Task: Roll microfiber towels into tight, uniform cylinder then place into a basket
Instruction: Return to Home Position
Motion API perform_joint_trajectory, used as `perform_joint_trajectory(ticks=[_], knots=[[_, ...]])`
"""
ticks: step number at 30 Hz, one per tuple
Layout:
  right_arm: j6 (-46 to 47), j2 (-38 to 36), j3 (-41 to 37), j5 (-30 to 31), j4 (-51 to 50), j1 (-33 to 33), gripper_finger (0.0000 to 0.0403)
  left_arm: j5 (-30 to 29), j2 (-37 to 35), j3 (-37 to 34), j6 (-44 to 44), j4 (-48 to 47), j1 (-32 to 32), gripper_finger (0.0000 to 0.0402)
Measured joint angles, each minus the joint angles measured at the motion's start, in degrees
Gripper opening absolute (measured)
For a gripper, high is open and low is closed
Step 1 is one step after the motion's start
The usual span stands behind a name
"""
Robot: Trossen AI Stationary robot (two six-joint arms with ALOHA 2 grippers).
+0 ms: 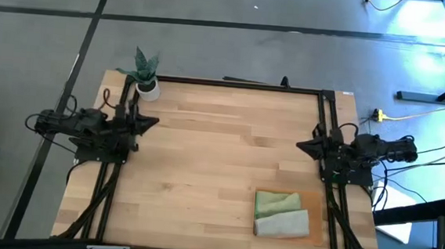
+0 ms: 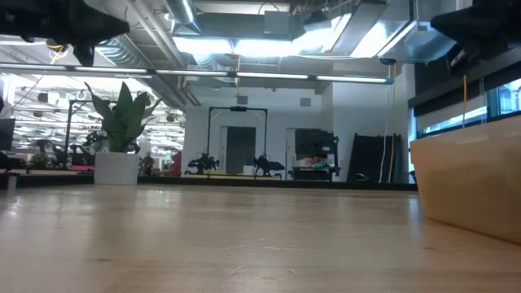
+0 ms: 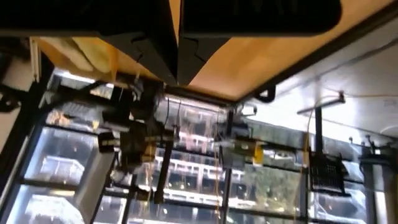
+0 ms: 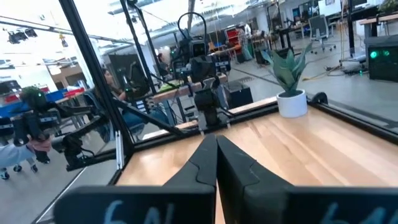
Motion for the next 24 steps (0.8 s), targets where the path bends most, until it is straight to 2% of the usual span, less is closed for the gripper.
perform_joint_trajectory(ticks=[13,17,24], knots=[[-0.2,-0.1,-8.3,-0.5,6.0,0.0,0.0003,0.1,0.0,-10.8,-0.4,1.4,0.0,0.0000],[-0.1,-0.1,-13.2,-0.7,12.5,0.0,0.0003,4.6,0.1,-12.3,1.4,7.1,0.0,0.0000],[-0.1,0.4,-13.3,-3.4,13.6,0.0,0.0006,5.4,0.1,-13.4,3.7,10.1,0.0,0.0000]])
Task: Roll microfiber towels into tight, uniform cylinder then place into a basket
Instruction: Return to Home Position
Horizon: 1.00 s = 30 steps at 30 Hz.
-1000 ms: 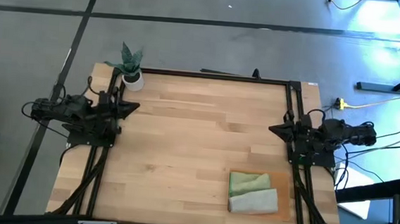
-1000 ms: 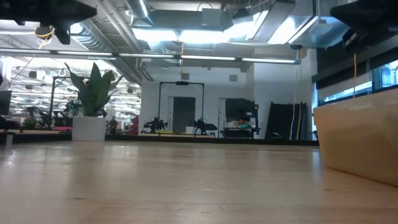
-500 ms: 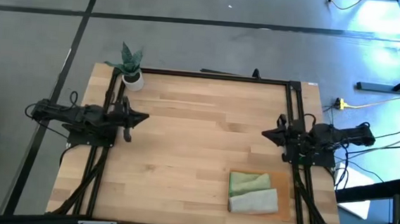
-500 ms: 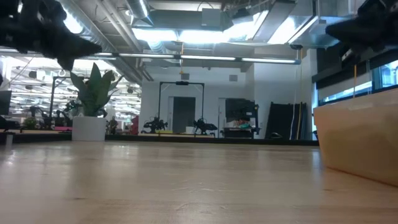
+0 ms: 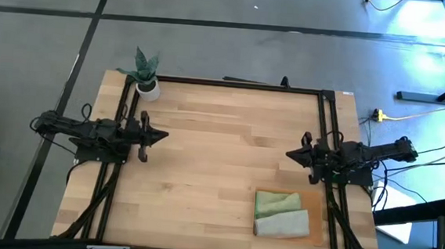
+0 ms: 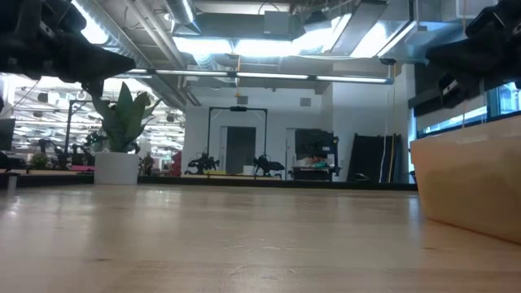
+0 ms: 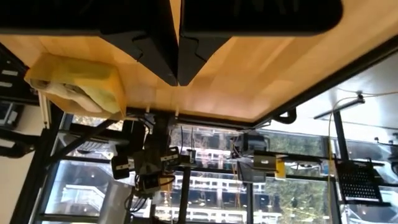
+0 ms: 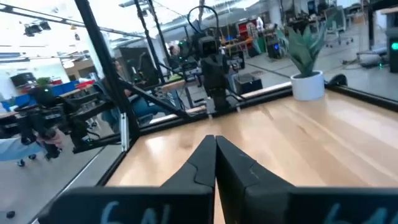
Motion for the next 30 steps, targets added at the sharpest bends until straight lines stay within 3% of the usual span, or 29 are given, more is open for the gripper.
perform_joint_trajectory(ticks=[11,30], knots=[[-6.1,0.0,0.0,3.4,-1.9,0.0,0.0028,0.0,0.1,0.0,-2.2,0.0,0.0,0.0000],[-6.1,0.0,0.0,3.4,-1.7,0.0,0.0029,-0.1,0.1,0.0,-2.2,0.0,0.0,0.0000]])
